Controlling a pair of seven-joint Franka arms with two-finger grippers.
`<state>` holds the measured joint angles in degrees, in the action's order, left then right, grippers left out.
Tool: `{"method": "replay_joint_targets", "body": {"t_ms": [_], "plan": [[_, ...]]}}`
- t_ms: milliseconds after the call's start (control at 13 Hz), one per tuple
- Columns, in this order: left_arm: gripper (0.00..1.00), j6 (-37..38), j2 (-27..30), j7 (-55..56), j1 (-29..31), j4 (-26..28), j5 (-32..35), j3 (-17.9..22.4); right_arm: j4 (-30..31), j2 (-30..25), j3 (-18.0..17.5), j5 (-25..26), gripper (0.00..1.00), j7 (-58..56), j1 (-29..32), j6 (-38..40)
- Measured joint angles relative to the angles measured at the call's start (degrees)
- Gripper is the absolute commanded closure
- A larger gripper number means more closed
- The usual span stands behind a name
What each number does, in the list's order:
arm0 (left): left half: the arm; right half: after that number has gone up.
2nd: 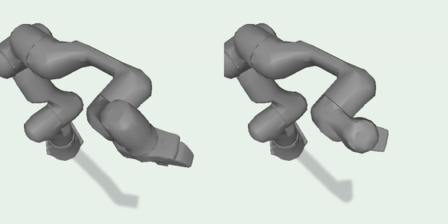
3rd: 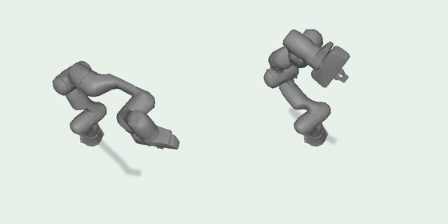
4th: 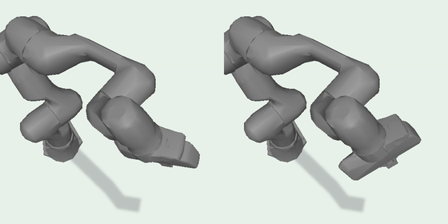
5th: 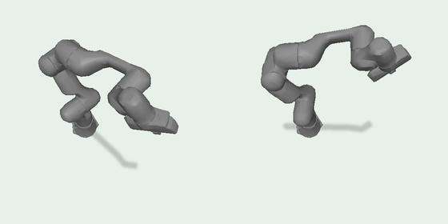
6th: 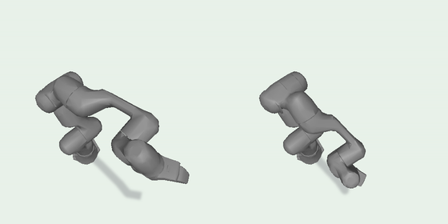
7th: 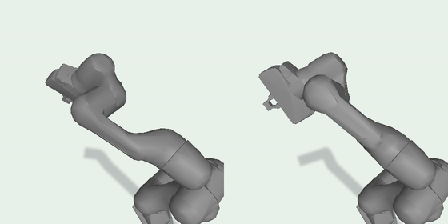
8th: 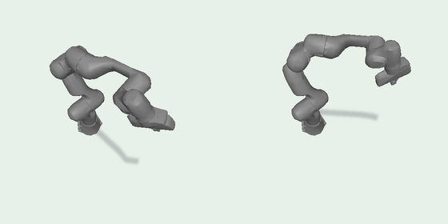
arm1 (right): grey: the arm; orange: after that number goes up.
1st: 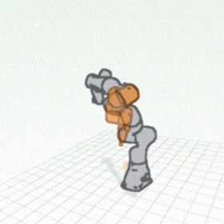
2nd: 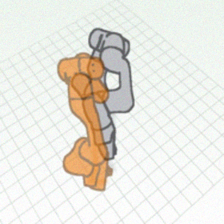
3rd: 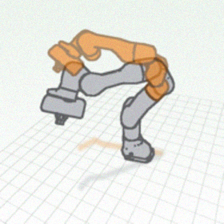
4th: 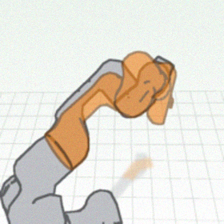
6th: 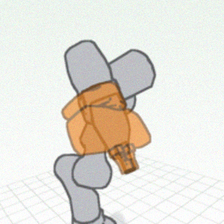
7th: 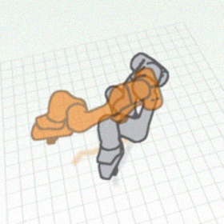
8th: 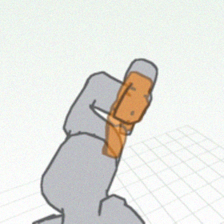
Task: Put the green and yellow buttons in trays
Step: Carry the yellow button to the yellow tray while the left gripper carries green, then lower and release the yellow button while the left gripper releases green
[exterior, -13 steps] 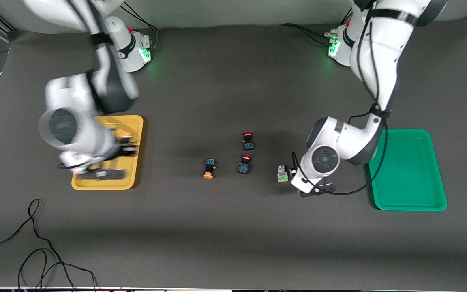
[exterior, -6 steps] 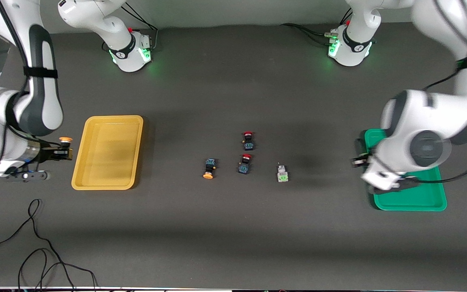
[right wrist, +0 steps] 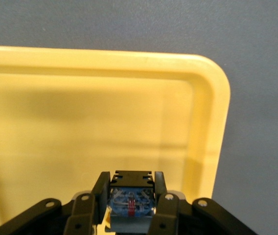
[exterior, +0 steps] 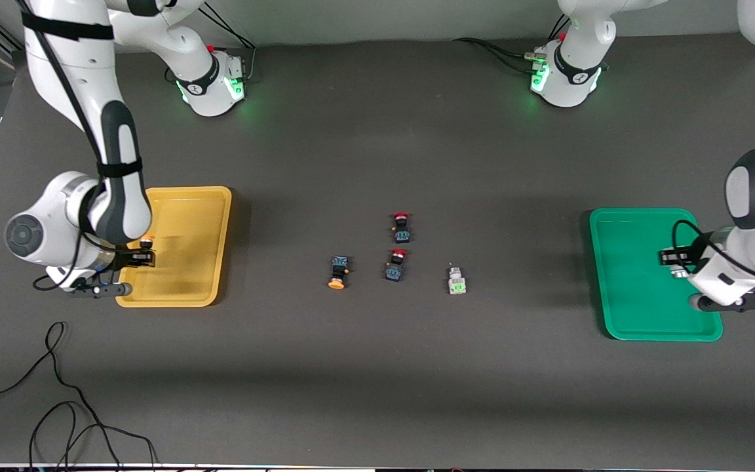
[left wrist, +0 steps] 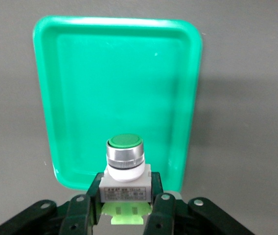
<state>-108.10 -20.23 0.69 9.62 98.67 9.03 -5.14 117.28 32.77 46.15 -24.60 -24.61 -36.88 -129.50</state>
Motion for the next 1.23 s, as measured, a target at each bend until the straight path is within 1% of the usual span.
{"method": "replay_joint_targets", "body": {"t_ms": [77,154,231,308,462,538,769,846,923,1077,1231], "plan": [[1.00,-5.83,0.43,-1.92,1.73,4.33,0.12,0.01,-0.15,0.59,0.00,-0.91,0.69,-0.09,-0.03,0.00],[1.00,-11.48,0.68,-3.38,3.29,8.71,0.21,0.01,-0.24,0.86,0.01,-1.84,0.42,-0.45,0.04,0.00],[1.00,-16.57,0.72,-4.50,4.63,12.66,0.25,0.01,-0.30,0.91,0.03,-2.48,0.13,-0.65,0.17,0.00],[1.00,-21.19,0.73,-5.40,5.61,16.17,0.26,0.00,-0.41,0.92,0.07,-2.66,0.03,-0.67,0.31,0.01],[1.00,-28.74,0.73,-5.76,6.22,21.61,0.29,-0.01,-1.18,0.91,0.13,-2.79,0.01,-0.68,0.43,0.72],[1.00,-31.06,0.71,-5.76,6.26,23.29,0.29,-0.07,-1.69,0.91,0.14,-2.85,0.01,-0.68,0.43,1.71],[1.00,-34.68,0.43,-5.76,7.03,25.73,0.31,-0.08,-4.55,0.68,0.53,-3.08,0.01,-0.68,0.37,5.66],[0.33,-35.39,0.31,-5.76,7.21,26.24,0.32,-0.10,-6.77,0.26,1.12,-3.08,0.01,-0.67,0.25,8.82],[0.01,-35.64,0.05,-5.76,7.33,26.54,0.32,-0.11,-10.00,-0.14,2.40,-2.99,0.01,-0.55,-0.08,13.13],[0.00,-36.28,-0.61,-5.77,7.42,26.78,0.33,-0.11,-17.26,-1.19,3.93,-2.07,0.01,0.79,-0.20,21.50],[0.00,-36.54,-0.83,-5.77,7.47,26.73,0.34,-0.14,-23.60,-1.96,4.07,-1.22,0.01,4.58,-0.69,27.00]]}}
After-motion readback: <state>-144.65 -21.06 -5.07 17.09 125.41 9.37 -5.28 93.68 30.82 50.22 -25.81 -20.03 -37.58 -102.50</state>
